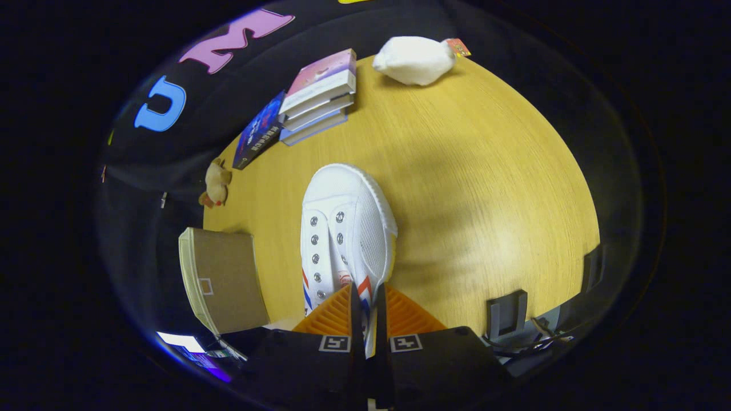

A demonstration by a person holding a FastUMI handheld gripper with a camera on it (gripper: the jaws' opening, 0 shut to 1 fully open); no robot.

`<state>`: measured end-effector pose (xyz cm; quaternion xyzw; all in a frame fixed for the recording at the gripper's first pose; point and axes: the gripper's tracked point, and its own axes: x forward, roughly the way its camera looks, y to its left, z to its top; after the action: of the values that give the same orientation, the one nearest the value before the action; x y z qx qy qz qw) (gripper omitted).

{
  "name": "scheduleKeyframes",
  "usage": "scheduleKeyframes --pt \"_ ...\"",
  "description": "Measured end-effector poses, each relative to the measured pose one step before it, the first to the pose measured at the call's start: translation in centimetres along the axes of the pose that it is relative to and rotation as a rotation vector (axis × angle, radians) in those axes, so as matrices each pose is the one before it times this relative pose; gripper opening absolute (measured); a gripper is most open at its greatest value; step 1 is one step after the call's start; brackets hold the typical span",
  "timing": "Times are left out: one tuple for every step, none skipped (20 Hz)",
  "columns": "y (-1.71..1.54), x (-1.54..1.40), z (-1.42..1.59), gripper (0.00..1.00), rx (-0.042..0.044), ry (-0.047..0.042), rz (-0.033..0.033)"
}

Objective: Open the storage box then place both shoes into the box .Put the left shoe in first, then the right shoe, with the right side of both shoes facing outward in a uniform manner.

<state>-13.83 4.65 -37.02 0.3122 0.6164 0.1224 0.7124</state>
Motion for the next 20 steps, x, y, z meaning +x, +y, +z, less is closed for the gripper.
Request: scheduleKeyframes --pt "1.939 -0.877 0.371 0.1 -0.01238 -0.02041 0.0177" --pt "2.434 -0.809 0.446 0.1 -0.00879 -0.01838 0.02758" --pt "2.392 -0.639 0.225 0.1 -0.00443 -0.01384 0.02781" --pt "2.384 -0.442 0.237 0.1 -0.00444 -0.0114 0.02935" --pt "2.544 -0.357 0.237 0.1 -0.00788 -0.00905 0.02909" --pt "2.296 -0.18 0.216 0.1 -0.01274 -0.00705 0.02624" --pt "2.316 0.034 0.171 0.1 -0.01338 -0.00279 0.02207" --pt "2.195 0.163 0.045 0.1 -0.01512 -0.00044 0.01887" --pt "2.034 0.186 -0.041 0.1 -0.01442 0.00366 0.01586" --pt "1.837 0.417 -0.098 0.1 -0.00984 0.00664 0.01313" --pt "1.732 0.561 -0.225 0.1 -0.00874 0.01107 0.0104" --pt "1.568 0.614 -0.257 0.1 -0.00749 0.00968 0.00874" --pt "1.437 0.758 -0.435 0.1 -0.01033 0.01587 0.00831" --pt "1.426 0.898 -0.605 0.1 -0.00771 0.01752 0.00751" --pt "0.994 0.862 -0.561 0.1 -0.00434 0.01778 0.00395" --pt "1.034 0.94 -0.681 0.1 -0.00148 0.0193 0.0043" --pt "1.001 0.933 -0.712 0.1 0.00154 0.01885 0.00474" --pt "0.831 0.915 -0.683 0.1 0.00026 0.02126 0.00435" --pt "0.701 0.945 -0.619 0.1 0.00206 0.0177 0.00072" --pt "0.418 0.951 -0.613 0.1 -0.00034 0.01983 -0.00356"
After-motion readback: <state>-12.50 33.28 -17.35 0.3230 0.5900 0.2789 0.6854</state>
